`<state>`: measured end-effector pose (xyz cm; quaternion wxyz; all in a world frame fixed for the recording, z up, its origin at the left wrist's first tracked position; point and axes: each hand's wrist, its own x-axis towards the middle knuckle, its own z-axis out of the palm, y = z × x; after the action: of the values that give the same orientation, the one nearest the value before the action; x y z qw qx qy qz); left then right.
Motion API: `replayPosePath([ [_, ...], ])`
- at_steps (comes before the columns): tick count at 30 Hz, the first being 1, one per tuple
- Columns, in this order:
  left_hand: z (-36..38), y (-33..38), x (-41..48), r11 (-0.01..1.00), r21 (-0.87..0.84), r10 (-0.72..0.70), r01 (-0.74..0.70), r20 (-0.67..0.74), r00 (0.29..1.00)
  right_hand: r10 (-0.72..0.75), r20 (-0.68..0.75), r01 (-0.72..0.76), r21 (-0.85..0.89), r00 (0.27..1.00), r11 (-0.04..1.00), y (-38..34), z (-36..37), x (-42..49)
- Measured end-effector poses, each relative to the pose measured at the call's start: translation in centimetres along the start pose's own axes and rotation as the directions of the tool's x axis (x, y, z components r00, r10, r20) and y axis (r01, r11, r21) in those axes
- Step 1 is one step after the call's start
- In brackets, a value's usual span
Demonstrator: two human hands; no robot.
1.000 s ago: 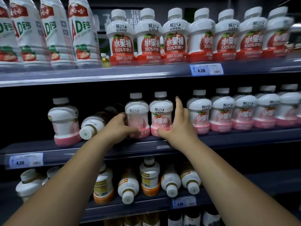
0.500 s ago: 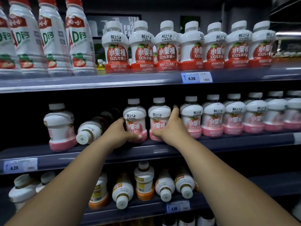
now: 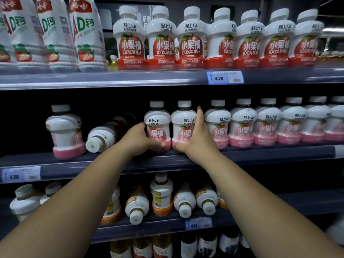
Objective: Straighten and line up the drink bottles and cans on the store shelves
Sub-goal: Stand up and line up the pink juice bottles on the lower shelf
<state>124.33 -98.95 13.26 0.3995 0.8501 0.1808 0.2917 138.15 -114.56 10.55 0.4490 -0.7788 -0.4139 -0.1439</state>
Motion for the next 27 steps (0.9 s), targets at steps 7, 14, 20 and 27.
replayPosePath([
  [7, 1.0, 0.1, 1.0, 1.0, -0.029, 0.009, -0.009, 0.011, 1.0, -0.106, -0.11, 0.096, -0.088, 0.988, 0.991, 1.2, -1.5, -2.3],
  [14, 2.0, -0.1, 1.3, 0.994, -0.102, 0.036, -0.034, 0.011, 0.999, -0.183, -0.205, 0.176, -0.052, 0.961, 0.983, 2.9, -3.2, -3.1],
  [20, 1.8, -0.3, 0.9, 0.989, -0.142, 0.052, -0.049, 0.017, 0.999, -0.193, -0.277, 0.191, -0.035, 0.941, 0.981, 3.5, -3.4, -3.1],
  [27, 1.9, -0.8, 1.1, 0.988, -0.149, 0.041, -0.038, 0.017, 0.999, -0.223, -0.487, 0.126, -0.224, 0.845, 0.966, 2.4, -2.9, -2.4],
])
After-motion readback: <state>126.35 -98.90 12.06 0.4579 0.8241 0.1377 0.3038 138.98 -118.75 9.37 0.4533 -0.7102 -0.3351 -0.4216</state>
